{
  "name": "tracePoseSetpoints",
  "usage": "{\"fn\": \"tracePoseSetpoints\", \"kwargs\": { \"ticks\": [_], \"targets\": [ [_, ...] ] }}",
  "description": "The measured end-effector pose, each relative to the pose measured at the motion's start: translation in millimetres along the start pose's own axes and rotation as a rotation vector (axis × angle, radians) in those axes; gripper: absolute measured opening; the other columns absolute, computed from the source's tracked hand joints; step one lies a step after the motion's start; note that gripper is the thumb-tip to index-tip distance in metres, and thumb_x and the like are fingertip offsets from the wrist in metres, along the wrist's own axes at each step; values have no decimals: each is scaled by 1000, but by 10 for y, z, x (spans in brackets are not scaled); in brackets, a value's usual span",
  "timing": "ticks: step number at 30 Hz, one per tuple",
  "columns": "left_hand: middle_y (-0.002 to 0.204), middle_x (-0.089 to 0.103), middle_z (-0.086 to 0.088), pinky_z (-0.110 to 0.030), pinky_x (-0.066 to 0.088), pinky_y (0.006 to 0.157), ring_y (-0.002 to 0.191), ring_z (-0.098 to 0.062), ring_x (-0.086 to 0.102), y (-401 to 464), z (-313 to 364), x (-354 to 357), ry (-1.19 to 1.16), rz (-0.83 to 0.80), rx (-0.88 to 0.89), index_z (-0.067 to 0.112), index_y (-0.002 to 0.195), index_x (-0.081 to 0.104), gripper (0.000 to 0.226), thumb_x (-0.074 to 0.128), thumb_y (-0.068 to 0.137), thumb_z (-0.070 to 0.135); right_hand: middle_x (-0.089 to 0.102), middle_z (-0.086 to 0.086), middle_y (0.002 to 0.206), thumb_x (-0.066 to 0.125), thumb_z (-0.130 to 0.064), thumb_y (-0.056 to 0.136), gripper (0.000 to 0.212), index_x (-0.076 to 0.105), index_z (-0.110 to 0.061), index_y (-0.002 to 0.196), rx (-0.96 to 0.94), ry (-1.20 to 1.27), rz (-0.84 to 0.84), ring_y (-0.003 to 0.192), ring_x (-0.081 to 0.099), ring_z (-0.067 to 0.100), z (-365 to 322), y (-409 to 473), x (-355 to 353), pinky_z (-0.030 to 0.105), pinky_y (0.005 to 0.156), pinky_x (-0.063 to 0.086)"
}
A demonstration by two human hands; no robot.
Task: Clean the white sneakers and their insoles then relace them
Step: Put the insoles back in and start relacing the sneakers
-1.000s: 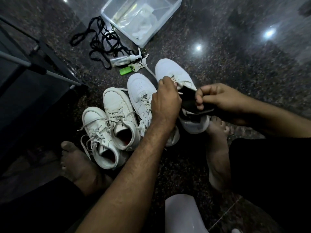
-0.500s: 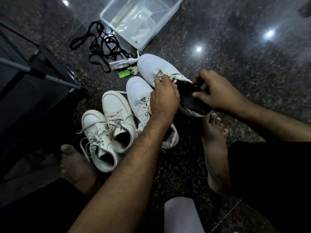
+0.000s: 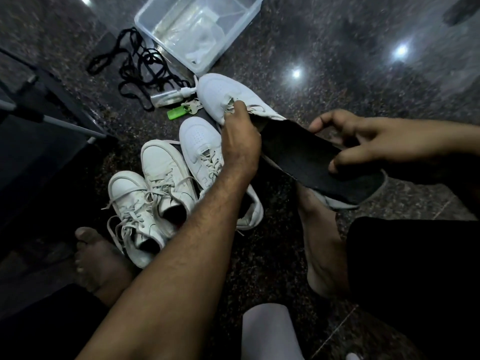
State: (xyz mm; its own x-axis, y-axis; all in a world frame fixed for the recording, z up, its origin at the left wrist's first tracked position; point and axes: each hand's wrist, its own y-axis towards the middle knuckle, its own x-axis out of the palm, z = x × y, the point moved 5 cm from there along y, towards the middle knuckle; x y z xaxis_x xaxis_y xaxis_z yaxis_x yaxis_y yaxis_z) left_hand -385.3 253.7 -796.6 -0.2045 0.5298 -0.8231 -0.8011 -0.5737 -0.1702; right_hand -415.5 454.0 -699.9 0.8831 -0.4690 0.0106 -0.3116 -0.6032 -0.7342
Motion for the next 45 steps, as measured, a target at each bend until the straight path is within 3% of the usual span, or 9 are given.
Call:
{"fn": "tracePoseSetpoints", "kwargs": {
  "ticks": [6, 12, 16, 20, 23, 27, 31, 37, 45],
  "targets": [
    [117, 55, -14, -43, 46, 73, 94, -38, 62, 74, -7, -73, 127, 16, -3, 12, 115, 53, 23, 55, 94, 20, 69, 17, 97, 46, 16, 87, 64, 55, -37, 120, -91, 14, 80, 70, 63, 25, 70, -179, -305, 31, 54, 53],
    [127, 46, -11, -40, 46, 65, 103, -32, 60, -6, 18, -36, 199, 60, 59, 15, 119, 53, 31, 61, 95, 33, 55, 29, 99, 59, 4, 93, 58, 45, -38, 132, -263, 43, 421, 86, 59, 32, 417, 67, -598, 43, 76, 53],
    [133, 42, -12, -43, 55, 78, 123, -30, 44, -66, 80, 60, 303, 22, 173, 19, 105, 70, 32, 75, 83, 41, 61, 13, 104, 67, -19, 92, 57, 40, -28, 141, -199, -395, 592, 89, 62, 34, 872, 455, -687, 46, 81, 55],
    [135, 38, -12, -43, 55, 84, 116, -31, 45, -30, 48, 159, 306, 17, 138, 21, 101, 72, 19, 74, 85, 32, 55, 17, 120, 69, -23, 89, 59, 41, -18, 140, -37, -801, 667, 107, 56, 38, 1014, 715, -651, 46, 86, 51],
    [139, 34, -14, -40, 51, 92, 114, -33, 47, 30, 44, 203, 243, -28, 95, 16, 108, 68, 19, 67, 89, 15, 48, 19, 116, 67, -26, 90, 47, 51, -11, 131, -259, -1058, 752, 105, 50, 39, 724, 716, -498, 49, 83, 51],
    [135, 40, -17, -41, 50, 91, 109, -34, 52, 68, 12, 182, 203, -30, 86, 11, 106, 66, 17, 65, 89, 12, 60, 6, 109, 46, -36, 95, 33, 65, -14, 110, -690, -1047, 544, 98, 56, 23, 115, 760, 103, 35, 76, 48],
    [133, 37, -13, -42, 51, 83, 105, -31, 54, 103, -30, 215, 306, -65, 89, 10, 102, 69, 16, 65, 87, 15, 68, -1, 82, 34, -42, 92, 38, 63, -21, 82, -665, -1400, 330, 83, 63, 25, 257, 1127, 411, 37, 75, 48],
    [143, 29, -12, -42, 53, 80, 106, -29, 58, 250, 63, 349, 460, -116, 63, 11, 108, 68, 18, 61, 91, 9, 70, 2, 101, 45, -35, 94, 25, 62, -16, 99, -621, -1304, 351, 109, 58, 24, 459, 1137, 340, 36, 102, 40],
    [142, 32, -16, -44, 48, 80, 91, -34, 64, 206, 34, 316, 460, -134, 86, 6, 105, 67, 19, 52, 94, 6, 65, 4, 102, 46, -19, 88, 28, 61, -13, 110, -634, -1314, 439, 104, 54, 25, 494, 1158, 355, 36, 101, 39]
  ]
}}
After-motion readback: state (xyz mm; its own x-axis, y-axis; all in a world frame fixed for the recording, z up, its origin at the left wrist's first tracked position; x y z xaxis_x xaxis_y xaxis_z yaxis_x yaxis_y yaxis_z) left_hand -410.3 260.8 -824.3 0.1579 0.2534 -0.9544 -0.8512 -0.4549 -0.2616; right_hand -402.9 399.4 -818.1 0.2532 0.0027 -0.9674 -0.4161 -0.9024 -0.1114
